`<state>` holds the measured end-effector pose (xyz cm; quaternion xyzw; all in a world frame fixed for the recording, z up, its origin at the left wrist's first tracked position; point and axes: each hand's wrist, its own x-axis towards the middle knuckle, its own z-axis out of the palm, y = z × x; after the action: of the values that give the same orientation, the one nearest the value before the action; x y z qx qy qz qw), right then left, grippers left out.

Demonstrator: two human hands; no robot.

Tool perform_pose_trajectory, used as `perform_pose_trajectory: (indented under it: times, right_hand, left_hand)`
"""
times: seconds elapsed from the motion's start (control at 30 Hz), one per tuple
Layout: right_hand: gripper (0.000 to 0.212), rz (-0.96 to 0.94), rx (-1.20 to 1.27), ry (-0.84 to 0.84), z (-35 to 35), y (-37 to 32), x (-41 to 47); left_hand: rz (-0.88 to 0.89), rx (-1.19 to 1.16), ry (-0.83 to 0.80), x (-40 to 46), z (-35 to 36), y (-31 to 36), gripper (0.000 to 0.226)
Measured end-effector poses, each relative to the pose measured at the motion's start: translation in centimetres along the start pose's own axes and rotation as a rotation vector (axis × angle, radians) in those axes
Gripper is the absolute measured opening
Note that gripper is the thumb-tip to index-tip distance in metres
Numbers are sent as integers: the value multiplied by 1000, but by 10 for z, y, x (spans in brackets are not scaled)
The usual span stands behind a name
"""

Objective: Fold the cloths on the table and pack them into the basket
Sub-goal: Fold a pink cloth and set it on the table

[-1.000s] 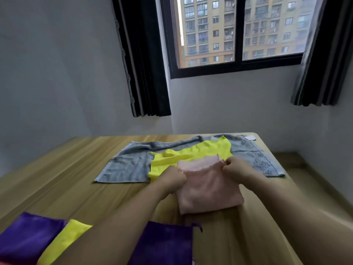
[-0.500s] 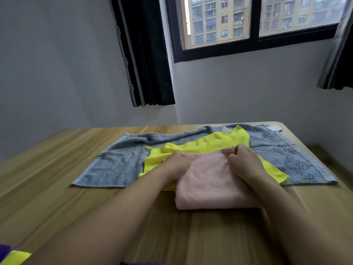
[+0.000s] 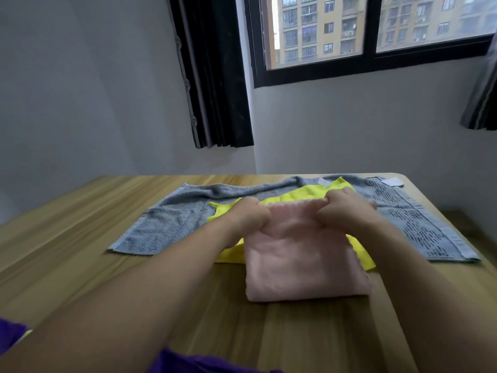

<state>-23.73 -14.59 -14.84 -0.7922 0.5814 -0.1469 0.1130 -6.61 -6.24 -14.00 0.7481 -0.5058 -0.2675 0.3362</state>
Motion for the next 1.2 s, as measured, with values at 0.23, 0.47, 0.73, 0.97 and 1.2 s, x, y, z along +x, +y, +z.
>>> perform_pose_trajectory:
  times: [0.23,0.47,0.73,0.97,1.2]
  right_hand:
    - [24,-241,41,187,-35,-29,-45]
    - [14,-362,445,224,-56,-86,-78]
    - [22,-189,918,-79,-66,-110,-106]
    - [20,-312,821,130,-65,-111,-116]
    - [4,-330,193,-483,-6,-73,-137]
  left_hand:
    - [87,28,-93,-52,-57,17,26]
    - [256,255,170,-102,-121,12,8]
    - [112,-22,97,-136,-153,12,11]
    - [288,163,231,-142,-147,-2,7]
    - [237,641,-251,-155,-107,-57,15]
